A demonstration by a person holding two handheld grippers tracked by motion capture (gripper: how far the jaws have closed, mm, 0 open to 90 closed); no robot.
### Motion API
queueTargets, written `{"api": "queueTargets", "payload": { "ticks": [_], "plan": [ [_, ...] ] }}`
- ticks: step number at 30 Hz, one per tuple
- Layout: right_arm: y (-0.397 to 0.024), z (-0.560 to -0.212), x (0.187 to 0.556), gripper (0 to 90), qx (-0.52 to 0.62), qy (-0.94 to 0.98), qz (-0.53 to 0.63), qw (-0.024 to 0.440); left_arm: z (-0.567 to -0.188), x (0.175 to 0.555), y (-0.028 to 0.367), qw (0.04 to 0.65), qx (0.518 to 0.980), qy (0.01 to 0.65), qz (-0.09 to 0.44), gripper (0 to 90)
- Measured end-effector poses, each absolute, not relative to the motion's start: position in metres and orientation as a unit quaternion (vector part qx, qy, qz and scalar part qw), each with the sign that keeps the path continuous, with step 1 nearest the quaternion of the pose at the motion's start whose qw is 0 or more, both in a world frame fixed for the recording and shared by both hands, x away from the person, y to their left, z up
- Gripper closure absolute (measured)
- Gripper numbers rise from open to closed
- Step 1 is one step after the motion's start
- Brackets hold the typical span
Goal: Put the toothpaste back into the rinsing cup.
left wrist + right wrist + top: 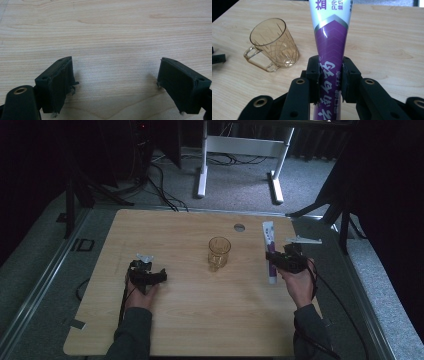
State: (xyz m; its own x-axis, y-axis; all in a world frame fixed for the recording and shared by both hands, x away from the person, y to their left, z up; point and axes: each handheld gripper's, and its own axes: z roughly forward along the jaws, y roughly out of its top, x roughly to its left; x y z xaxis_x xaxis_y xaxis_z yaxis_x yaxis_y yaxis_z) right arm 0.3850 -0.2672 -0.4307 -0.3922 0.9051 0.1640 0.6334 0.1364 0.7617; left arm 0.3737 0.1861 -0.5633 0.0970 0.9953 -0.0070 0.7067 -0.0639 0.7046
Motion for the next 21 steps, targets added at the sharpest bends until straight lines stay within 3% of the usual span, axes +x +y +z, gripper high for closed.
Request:
{"api": "queueTargets", "payload": {
  "ticks": [21],
  "plan": [
    [-0.256,-0.43,0.392,72.3,0.504,0.734,0.413,0.192,-0.563,0.374,0.186,0.285,0.684,0.622,0.254,13.7]
  ]
}}
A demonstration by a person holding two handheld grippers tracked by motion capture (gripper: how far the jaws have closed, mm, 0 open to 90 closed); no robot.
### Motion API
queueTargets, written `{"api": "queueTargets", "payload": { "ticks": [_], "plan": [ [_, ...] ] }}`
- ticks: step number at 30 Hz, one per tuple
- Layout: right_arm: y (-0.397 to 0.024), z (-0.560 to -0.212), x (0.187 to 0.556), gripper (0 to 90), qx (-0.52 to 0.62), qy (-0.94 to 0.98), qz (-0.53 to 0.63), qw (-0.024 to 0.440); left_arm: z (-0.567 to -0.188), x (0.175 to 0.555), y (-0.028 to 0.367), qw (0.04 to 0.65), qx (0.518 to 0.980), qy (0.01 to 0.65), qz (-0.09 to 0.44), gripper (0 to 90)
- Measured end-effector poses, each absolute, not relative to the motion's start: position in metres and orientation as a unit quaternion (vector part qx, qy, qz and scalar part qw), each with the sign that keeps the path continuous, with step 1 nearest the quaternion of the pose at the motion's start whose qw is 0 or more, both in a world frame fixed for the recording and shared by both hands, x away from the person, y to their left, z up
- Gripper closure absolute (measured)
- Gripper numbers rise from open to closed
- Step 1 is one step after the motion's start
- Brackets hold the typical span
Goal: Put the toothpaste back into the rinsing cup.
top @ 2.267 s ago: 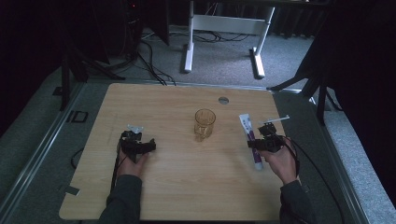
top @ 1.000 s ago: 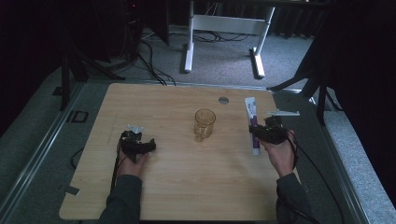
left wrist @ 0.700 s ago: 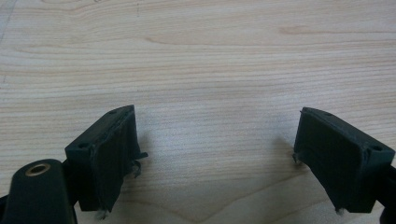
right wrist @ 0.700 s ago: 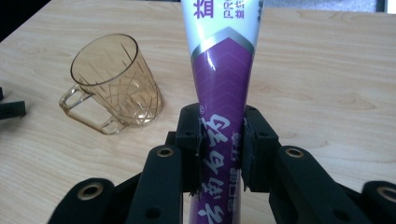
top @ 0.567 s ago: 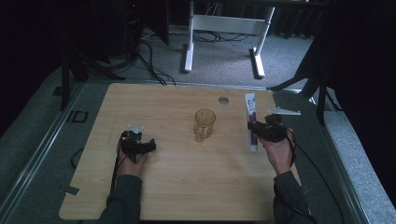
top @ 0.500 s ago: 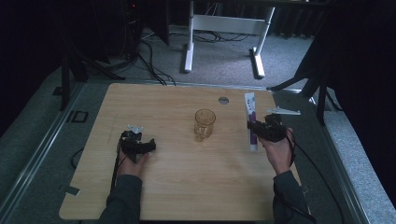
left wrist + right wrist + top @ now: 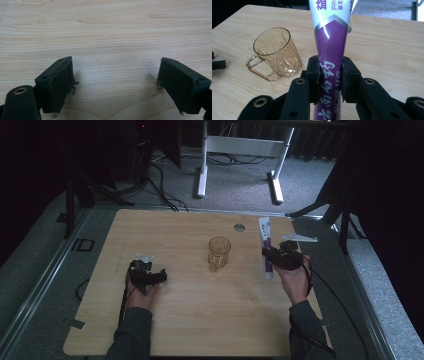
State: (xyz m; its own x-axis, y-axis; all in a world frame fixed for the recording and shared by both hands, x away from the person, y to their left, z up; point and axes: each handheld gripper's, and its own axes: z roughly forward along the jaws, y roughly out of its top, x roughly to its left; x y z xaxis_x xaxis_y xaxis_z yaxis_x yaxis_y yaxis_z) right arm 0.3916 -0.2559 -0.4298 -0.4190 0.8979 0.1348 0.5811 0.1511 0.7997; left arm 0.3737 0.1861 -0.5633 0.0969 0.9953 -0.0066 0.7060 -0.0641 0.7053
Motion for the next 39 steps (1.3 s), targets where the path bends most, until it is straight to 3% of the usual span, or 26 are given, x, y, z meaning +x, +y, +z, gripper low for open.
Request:
{"api": "queueTargets", "payload": {
  "ticks": [39],
  "plan": [
    [-0.243,-0.435,0.398,72.4,0.477,0.707,0.475,0.217,-0.563,0.374,0.186,0.285,0.684,0.622,0.254,13.8]
  ]
}}
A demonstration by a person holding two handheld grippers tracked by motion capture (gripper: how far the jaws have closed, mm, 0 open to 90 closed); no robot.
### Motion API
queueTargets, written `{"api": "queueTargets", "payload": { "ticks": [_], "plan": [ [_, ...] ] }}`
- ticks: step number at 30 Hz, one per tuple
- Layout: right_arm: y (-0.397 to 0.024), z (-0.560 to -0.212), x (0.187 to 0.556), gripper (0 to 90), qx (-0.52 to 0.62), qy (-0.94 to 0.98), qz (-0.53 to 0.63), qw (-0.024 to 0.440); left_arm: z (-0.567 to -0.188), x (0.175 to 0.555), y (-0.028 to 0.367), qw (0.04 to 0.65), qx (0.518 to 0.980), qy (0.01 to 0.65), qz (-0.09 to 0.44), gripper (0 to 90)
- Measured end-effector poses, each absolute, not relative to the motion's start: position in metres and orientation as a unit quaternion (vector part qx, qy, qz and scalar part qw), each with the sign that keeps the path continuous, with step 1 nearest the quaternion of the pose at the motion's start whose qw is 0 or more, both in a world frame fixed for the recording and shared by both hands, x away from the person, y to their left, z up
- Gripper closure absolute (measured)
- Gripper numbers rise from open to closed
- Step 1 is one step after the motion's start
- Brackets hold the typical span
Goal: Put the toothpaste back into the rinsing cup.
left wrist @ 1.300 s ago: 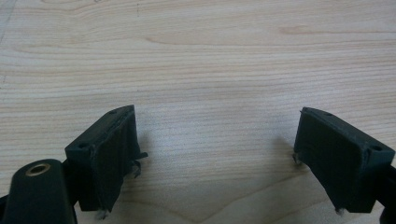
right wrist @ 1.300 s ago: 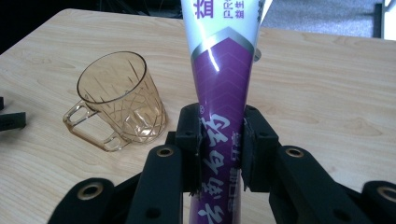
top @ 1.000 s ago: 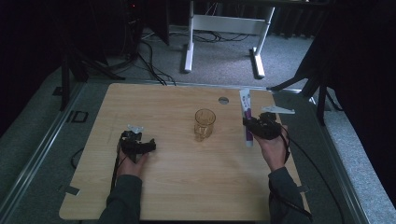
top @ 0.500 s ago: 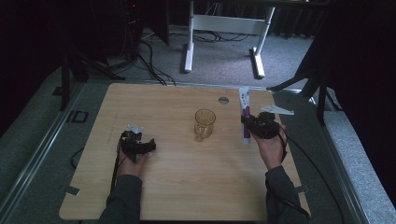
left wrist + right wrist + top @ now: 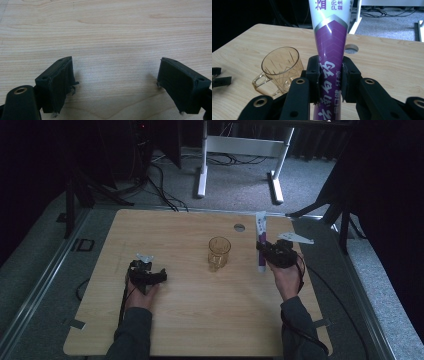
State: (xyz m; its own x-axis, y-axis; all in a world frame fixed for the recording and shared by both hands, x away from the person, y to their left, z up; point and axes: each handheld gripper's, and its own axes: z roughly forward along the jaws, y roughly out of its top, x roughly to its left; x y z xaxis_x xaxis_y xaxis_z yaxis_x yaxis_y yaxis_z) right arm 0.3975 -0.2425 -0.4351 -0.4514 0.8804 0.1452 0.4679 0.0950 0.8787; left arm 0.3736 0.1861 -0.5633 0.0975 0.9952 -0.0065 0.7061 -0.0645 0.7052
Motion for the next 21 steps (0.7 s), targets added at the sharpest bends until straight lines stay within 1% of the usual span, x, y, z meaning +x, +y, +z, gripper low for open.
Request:
{"api": "queueTargets", "payload": {
  "ticks": [7,12,21],
  "plan": [
    [-0.241,-0.434,0.399,72.3,0.472,0.704,0.481,0.222,-0.563,0.374,0.186,0.284,0.684,0.622,0.254,13.8],
    [-0.238,-0.435,0.402,72.3,0.468,0.705,0.488,0.215,-0.563,0.374,0.186,0.285,0.684,0.622,0.254,13.8],
    [-0.23,-0.437,0.406,72.3,0.464,0.709,0.485,0.215,-0.563,0.374,0.186,0.284,0.684,0.622,0.254,13.8]
  ]
}}
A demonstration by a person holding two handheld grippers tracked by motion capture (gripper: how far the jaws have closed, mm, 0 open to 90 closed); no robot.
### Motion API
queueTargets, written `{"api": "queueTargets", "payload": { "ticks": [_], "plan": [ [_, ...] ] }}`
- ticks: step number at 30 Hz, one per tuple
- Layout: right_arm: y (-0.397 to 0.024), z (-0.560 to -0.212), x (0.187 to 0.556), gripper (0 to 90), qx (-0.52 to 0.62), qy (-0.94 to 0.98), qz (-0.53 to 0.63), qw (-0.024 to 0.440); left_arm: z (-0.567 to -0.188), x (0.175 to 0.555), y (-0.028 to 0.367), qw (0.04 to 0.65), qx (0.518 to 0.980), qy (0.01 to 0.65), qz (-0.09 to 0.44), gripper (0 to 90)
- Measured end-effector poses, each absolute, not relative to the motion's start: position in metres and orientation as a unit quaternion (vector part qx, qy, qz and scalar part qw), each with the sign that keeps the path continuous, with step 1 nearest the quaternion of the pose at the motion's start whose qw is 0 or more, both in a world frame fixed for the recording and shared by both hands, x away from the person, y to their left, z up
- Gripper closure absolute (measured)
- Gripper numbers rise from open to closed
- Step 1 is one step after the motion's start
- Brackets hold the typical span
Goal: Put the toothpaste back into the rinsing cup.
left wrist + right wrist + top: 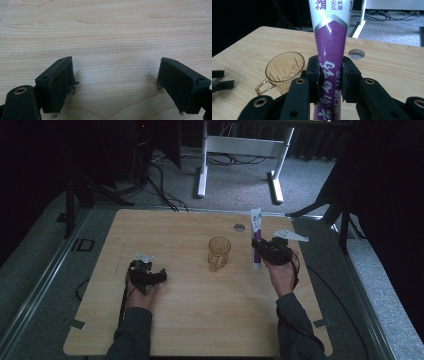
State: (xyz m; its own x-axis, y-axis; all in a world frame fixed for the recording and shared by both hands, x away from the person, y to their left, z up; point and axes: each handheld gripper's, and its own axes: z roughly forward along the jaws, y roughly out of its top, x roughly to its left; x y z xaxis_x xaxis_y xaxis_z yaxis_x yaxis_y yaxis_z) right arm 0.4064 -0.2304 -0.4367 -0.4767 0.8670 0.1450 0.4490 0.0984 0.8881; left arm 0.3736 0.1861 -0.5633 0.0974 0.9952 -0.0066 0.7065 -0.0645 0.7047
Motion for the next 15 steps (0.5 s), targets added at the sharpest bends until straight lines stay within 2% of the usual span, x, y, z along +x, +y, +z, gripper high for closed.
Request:
{"api": "queueTargets", "payload": {
  "ticks": [15],
  "plan": [
    [-0.2236,-0.4342,0.4119,72.2,0.462,0.707,0.49,0.215,-0.5633,0.3736,0.186,0.285,0.684,0.622,0.254,13.8]
  ]
}}
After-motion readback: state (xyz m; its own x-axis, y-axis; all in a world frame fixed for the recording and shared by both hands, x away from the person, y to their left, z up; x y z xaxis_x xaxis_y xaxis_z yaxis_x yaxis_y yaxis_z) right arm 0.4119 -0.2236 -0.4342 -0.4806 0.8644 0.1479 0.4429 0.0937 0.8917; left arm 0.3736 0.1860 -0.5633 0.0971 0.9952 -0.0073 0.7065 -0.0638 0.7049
